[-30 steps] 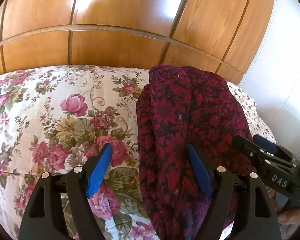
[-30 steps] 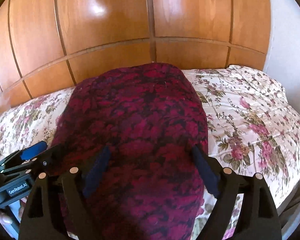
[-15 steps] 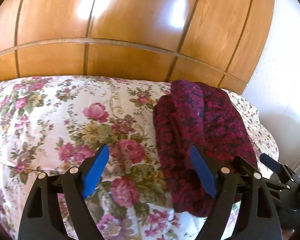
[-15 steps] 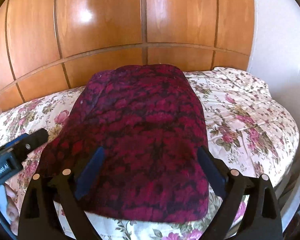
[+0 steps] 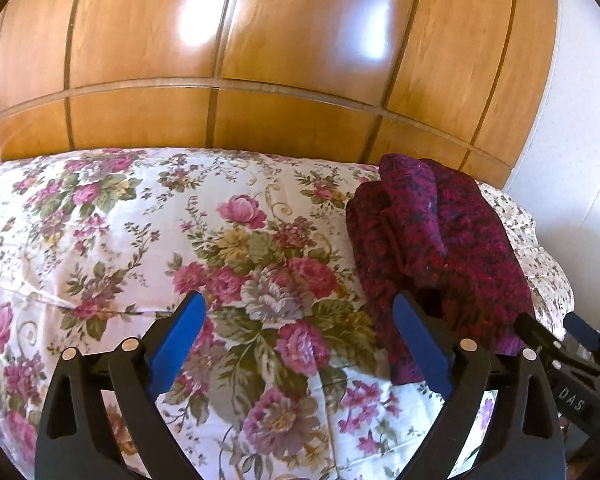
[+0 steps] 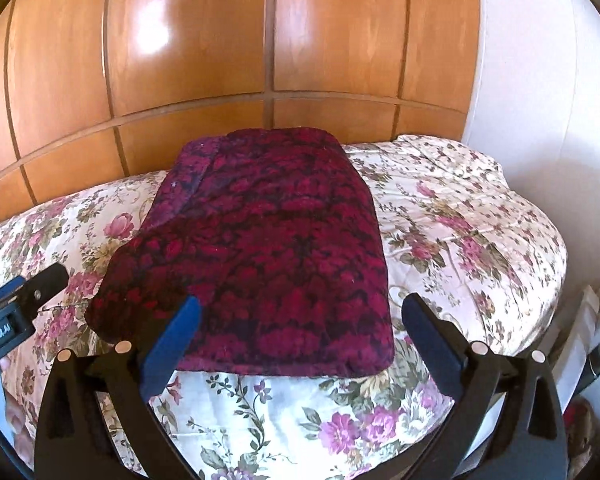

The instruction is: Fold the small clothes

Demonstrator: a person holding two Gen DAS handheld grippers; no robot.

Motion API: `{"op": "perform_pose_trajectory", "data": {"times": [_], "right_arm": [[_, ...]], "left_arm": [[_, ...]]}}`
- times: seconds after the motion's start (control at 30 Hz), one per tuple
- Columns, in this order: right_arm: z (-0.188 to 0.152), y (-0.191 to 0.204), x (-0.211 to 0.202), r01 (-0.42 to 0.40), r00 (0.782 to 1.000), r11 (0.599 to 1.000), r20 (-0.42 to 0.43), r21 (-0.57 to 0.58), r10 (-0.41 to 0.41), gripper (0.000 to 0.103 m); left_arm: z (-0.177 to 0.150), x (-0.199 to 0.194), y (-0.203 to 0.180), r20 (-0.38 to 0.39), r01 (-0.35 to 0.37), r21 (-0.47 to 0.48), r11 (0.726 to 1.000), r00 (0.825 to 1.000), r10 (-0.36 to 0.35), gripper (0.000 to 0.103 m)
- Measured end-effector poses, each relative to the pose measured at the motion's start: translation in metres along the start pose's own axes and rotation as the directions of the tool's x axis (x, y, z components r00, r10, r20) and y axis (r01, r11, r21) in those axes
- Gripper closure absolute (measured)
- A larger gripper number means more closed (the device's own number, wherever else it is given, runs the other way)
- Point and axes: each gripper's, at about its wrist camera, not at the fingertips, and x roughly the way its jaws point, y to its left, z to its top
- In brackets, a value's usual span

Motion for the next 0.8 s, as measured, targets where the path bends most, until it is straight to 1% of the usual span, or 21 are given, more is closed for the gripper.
{"op": "perform_pose_trajectory", "data": {"times": [0.03, 0.17, 0.53, 0.8], "right_arm": [[0.000, 0.000, -0.001, 0.007, 1.000, 1.000, 0.004, 0.001, -0.007, 0.003], [-0.003, 0.001, -0.005, 0.029, 0.999, 1.000, 0.023, -0.005, -0.029, 0.003], [-0.005, -0.005, -0.008, 0.027, 0.999, 0.999, 0.024, 0.028, -0.028, 0.003], [-0.008, -0.005, -0.009, 0.030, 0.999, 0.999, 0.023, 0.028, -0.030, 0.002]], "left_arm": [[-0.001, -0.001, 0.000, 0.000, -0.002, 0.004, 1.000, 1.000, 0.002, 0.005], [-0.005, -0.002, -0.002, -0.012, -0.019, 0.012, 1.000, 1.000, 0.019, 0.005], [-0.005, -0.008, -0.020, 0.010, -0.043, 0.072, 0.996, 0.999, 0.042, 0.004], [-0.004, -0.010, -0.026, 0.030, -0.050, 0.089, 0.995, 0.998, 0.048, 0.004]]}}
